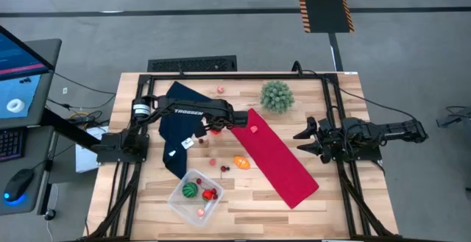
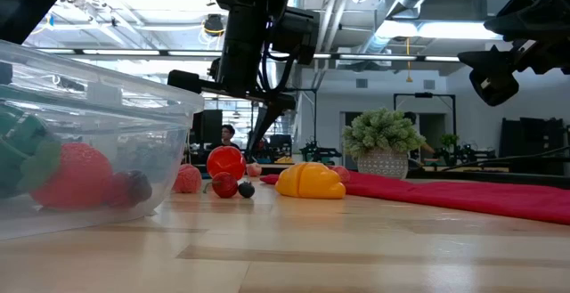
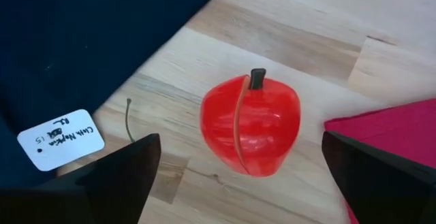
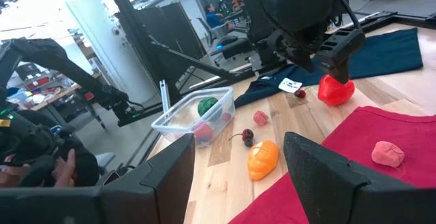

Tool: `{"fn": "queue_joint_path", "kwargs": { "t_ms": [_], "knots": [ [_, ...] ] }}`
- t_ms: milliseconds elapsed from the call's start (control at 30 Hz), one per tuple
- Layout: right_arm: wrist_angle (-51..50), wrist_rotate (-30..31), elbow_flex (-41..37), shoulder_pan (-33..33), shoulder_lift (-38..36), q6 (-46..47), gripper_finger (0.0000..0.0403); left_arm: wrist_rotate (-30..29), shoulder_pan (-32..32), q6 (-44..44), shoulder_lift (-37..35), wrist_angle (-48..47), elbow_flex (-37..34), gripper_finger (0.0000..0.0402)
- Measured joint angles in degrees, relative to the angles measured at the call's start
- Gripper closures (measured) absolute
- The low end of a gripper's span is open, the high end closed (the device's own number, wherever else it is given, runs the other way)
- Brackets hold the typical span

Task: Pick and placing Produce into tupperware
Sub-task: Put the apple into the transparent bin

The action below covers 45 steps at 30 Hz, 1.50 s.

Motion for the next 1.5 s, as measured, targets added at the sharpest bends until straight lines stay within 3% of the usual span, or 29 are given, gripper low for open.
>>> {"fn": "queue_joint_path", "kwargs": {
  "t_ms": [367,767,1067,1500],
  "knots": [
    [0.0,0.0,0.0,0.0,0.01,0.0,0.0154,3.23,0.95,2.24,-0.07,7.39,-4.83,0.0003],
    [-0.02,0.0,-0.01,0.0,0.01,0.0,0.0154,0.66,1.29,2.6,-0.07,7.38,-5.03,0.0005],
    [-0.02,0.01,0.0,0.0,0.0,0.0,0.0154,3.04,2.58,3.21,0.0,12.09,-8.37,0.0021],
    [-0.02,0.0,0.0,0.0,0.0,0.01,0.0154,2.21,2.54,2.88,0.0,11.6,-8.39,0.0087]
  ]
}}
